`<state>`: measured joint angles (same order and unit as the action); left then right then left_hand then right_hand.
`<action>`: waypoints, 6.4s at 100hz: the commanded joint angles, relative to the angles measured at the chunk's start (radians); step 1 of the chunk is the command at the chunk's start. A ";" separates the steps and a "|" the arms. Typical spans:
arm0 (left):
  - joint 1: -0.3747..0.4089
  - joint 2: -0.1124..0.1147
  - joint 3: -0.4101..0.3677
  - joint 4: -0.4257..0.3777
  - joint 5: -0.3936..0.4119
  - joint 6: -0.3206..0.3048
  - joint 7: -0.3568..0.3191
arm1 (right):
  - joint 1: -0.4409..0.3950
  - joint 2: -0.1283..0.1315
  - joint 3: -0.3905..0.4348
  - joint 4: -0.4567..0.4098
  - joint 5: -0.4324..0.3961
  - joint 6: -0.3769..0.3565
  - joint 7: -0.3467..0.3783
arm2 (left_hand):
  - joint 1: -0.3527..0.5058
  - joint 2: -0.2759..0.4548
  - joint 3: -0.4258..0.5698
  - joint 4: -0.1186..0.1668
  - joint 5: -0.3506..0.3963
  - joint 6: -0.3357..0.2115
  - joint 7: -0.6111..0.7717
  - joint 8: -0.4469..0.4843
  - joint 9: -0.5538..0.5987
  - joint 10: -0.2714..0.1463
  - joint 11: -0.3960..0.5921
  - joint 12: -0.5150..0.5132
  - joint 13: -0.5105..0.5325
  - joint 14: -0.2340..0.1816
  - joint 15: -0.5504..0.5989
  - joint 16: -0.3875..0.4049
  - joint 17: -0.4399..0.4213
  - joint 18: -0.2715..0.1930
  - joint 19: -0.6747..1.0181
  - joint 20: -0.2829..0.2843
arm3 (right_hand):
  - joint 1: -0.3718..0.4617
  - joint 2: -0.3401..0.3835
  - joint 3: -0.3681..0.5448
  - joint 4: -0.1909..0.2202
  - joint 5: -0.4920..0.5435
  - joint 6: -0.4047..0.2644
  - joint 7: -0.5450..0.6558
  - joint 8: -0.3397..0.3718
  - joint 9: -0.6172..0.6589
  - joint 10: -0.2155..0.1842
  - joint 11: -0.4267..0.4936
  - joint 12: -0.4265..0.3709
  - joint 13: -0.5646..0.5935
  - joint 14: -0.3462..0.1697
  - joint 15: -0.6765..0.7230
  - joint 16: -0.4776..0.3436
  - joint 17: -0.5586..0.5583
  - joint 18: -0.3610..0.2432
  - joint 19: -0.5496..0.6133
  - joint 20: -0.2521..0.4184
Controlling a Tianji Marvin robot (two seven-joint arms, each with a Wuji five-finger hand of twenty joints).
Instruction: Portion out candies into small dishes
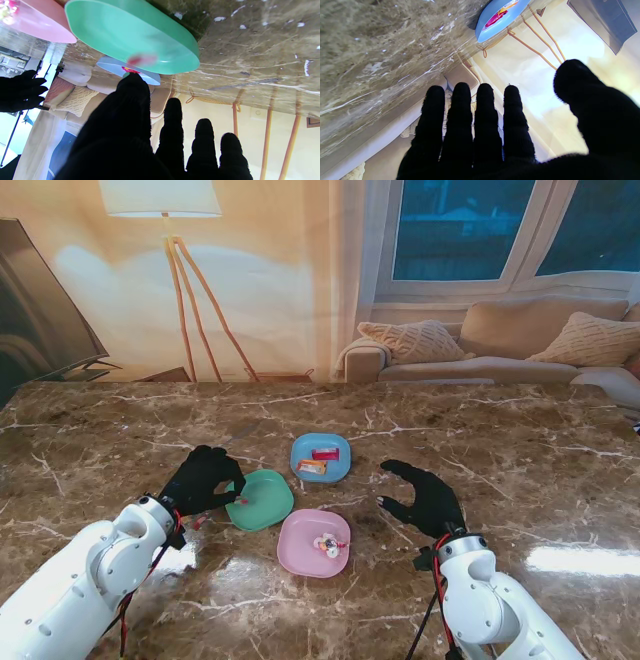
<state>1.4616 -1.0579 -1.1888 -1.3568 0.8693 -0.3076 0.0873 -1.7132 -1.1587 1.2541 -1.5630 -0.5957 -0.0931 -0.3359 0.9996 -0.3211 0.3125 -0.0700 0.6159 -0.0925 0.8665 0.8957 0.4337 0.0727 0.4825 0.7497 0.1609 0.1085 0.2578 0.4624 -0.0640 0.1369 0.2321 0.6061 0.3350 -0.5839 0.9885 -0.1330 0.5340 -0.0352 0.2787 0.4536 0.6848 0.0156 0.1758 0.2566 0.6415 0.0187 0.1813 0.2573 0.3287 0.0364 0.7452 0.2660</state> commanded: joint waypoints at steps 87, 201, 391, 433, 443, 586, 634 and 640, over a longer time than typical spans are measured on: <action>0.152 0.029 -0.243 -0.101 0.153 -0.089 -0.089 | -0.009 -0.002 0.002 0.008 0.006 -0.001 0.015 | -0.096 -0.062 0.025 0.044 0.046 0.046 -0.092 -0.333 -0.018 0.002 -0.081 -0.130 -0.007 -0.001 -0.015 -0.004 -0.024 -0.006 -0.025 -0.002 | -0.028 0.012 0.024 0.037 0.019 -0.026 0.007 0.002 -0.002 -0.011 -0.007 0.010 0.013 -0.017 0.000 0.009 0.003 -0.007 0.017 0.023; 0.064 0.042 -0.111 0.066 0.164 -0.041 -0.074 | -0.007 -0.003 0.001 0.010 0.010 0.004 0.017 | -0.141 -0.236 0.240 0.040 0.057 -0.015 -0.051 -0.293 0.003 -0.005 -0.097 -0.132 0.014 0.009 -0.056 0.004 -0.024 0.011 -0.078 0.030 | -0.030 0.013 0.020 0.038 0.023 -0.030 0.008 0.003 0.000 -0.012 -0.007 0.011 0.013 -0.014 0.000 0.010 0.003 -0.006 0.018 0.026; 0.000 0.044 -0.070 0.153 0.167 -0.069 -0.013 | -0.004 -0.001 0.000 0.014 0.026 0.004 0.039 | -0.026 -0.200 0.177 0.015 0.169 -0.139 -0.008 -0.472 0.097 -0.035 -0.062 -0.171 0.075 -0.012 0.009 -0.001 -0.007 -0.009 0.042 -0.037 | -0.024 0.011 0.025 0.038 0.024 -0.032 0.007 0.002 0.034 -0.016 0.003 0.027 0.032 -0.005 0.012 0.025 0.015 0.008 0.030 0.040; 0.012 0.045 -0.079 0.136 0.172 -0.062 -0.034 | -0.003 0.000 0.001 0.016 0.030 0.001 0.043 | -0.035 -0.173 0.149 0.011 0.205 -0.150 -0.017 -0.488 0.113 -0.035 -0.068 -0.180 0.074 -0.016 0.006 -0.001 -0.011 -0.015 0.031 -0.040 | -0.024 0.011 0.030 0.038 0.027 -0.032 0.008 0.001 0.045 -0.017 0.006 0.034 0.038 -0.003 0.013 0.028 0.020 0.009 0.034 0.043; 0.010 0.046 -0.078 0.139 0.173 -0.065 -0.032 | -0.002 0.000 0.001 0.016 0.031 -0.001 0.045 | -0.040 -0.163 0.140 0.007 0.200 -0.181 0.026 -0.444 0.101 -0.039 -0.061 -0.175 0.070 -0.017 0.006 0.000 -0.012 -0.015 0.026 -0.037 | -0.023 0.012 0.031 0.038 0.025 -0.032 0.008 0.001 0.048 -0.017 0.006 0.035 0.039 -0.004 0.013 0.028 0.021 0.009 0.035 0.044; 0.060 0.041 -0.146 0.028 0.215 -0.134 0.002 | 0.002 0.000 0.001 0.024 0.035 -0.008 0.045 | 0.058 -0.004 0.009 0.009 0.063 -0.141 -0.025 -0.055 0.118 -0.056 0.002 0.222 0.056 -0.029 0.040 0.026 -0.017 -0.033 -0.058 0.046 | -0.025 0.015 0.033 0.037 0.026 -0.033 0.009 -0.001 0.064 -0.019 0.007 0.043 0.051 -0.004 0.015 0.031 0.026 0.013 0.042 0.044; -0.008 0.024 -0.071 -0.009 0.162 -0.110 0.008 | 0.000 -0.001 0.005 0.025 0.035 -0.012 0.042 | 0.061 0.000 0.003 0.013 0.058 -0.138 -0.024 -0.055 0.122 -0.054 -0.011 0.235 0.059 -0.026 0.034 0.024 -0.016 -0.031 -0.054 0.045 | -0.025 0.014 0.034 0.037 0.027 -0.032 0.009 -0.002 0.063 -0.018 0.006 0.043 0.050 -0.002 0.014 0.031 0.028 0.011 0.042 0.044; -0.030 0.023 -0.044 0.008 0.150 -0.108 0.005 | -0.001 -0.001 0.006 0.025 0.035 -0.012 0.040 | 0.062 -0.002 0.003 0.014 0.058 -0.138 -0.023 -0.055 0.123 -0.054 -0.012 0.236 0.060 -0.025 0.033 0.024 -0.016 -0.028 -0.053 0.044 | -0.025 0.015 0.034 0.037 0.027 -0.033 0.009 -0.002 0.063 -0.018 0.006 0.043 0.050 -0.003 0.014 0.031 0.027 0.012 0.042 0.044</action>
<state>1.4523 -1.0207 -1.2423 -1.3592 1.0238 -0.4172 0.0946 -1.7044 -1.1575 1.2572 -1.5432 -0.5654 -0.1060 -0.3037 1.0000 -0.3594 0.3295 -0.0832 0.6489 -0.2213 0.7891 0.8099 0.5483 0.0418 0.4727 0.9710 0.2246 0.0962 0.2710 0.4747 -0.0650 0.1259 0.1904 0.6306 0.3352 -0.5818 0.9988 -0.1330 0.5448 -0.0460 0.2874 0.4535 0.7380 0.0156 0.1780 0.2824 0.6752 0.0204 0.1974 0.2730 0.3519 0.0508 0.7680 0.2919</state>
